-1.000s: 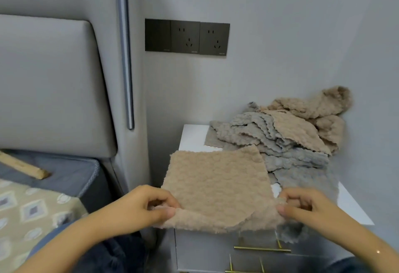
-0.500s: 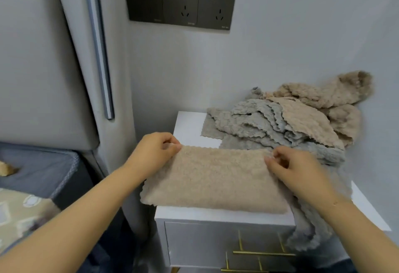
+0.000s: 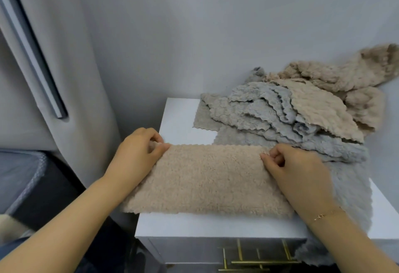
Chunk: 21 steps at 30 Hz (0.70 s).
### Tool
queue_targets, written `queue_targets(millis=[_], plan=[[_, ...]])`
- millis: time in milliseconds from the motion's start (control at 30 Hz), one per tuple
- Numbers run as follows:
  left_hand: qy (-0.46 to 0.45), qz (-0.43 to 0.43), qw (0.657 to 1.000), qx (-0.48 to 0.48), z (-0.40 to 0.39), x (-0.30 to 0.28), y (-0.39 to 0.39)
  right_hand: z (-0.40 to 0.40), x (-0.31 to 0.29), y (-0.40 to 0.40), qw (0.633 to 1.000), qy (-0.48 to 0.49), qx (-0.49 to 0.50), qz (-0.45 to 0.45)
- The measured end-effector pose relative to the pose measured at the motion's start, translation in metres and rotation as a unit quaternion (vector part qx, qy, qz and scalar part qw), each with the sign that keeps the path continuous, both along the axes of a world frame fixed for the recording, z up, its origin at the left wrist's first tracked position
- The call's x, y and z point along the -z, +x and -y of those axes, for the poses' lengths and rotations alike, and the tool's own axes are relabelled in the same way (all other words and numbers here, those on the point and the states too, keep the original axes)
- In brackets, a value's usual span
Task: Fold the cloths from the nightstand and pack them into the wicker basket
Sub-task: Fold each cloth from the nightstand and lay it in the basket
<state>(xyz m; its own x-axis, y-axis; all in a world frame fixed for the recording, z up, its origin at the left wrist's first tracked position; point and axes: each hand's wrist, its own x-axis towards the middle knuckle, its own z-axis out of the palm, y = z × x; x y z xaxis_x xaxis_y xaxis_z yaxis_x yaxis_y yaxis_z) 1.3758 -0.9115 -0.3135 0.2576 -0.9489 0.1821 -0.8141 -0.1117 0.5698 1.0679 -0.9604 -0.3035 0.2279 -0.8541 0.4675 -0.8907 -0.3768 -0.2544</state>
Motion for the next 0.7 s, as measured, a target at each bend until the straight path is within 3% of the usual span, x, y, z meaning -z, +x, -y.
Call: queue_targets(millis=[100, 267, 433, 700], plan=[[0.073, -0.07, 0.994, -0.028, 0.0, 0.0, -0.002, -0.002, 0.003, 0.001, 1.0, 0.012, 0.005, -0.005], [0.232, -0.231, 0.943, -0.054, -0.007, -0.006, -0.005, 0.0, 0.009, 0.0, 0.999, 0.026, 0.027, -0.031], [0.107, -0.266, 0.952, -0.102, -0.015, -0.006, -0.003, -0.004, 0.003, 0.001, 0.999, 0.046, 0.022, 0.0], [-0.014, -0.262, 0.96, -0.096, -0.019, -0.01, -0.005, -0.016, -0.002, -0.003, 0.994, 0.063, -0.011, 0.086]])
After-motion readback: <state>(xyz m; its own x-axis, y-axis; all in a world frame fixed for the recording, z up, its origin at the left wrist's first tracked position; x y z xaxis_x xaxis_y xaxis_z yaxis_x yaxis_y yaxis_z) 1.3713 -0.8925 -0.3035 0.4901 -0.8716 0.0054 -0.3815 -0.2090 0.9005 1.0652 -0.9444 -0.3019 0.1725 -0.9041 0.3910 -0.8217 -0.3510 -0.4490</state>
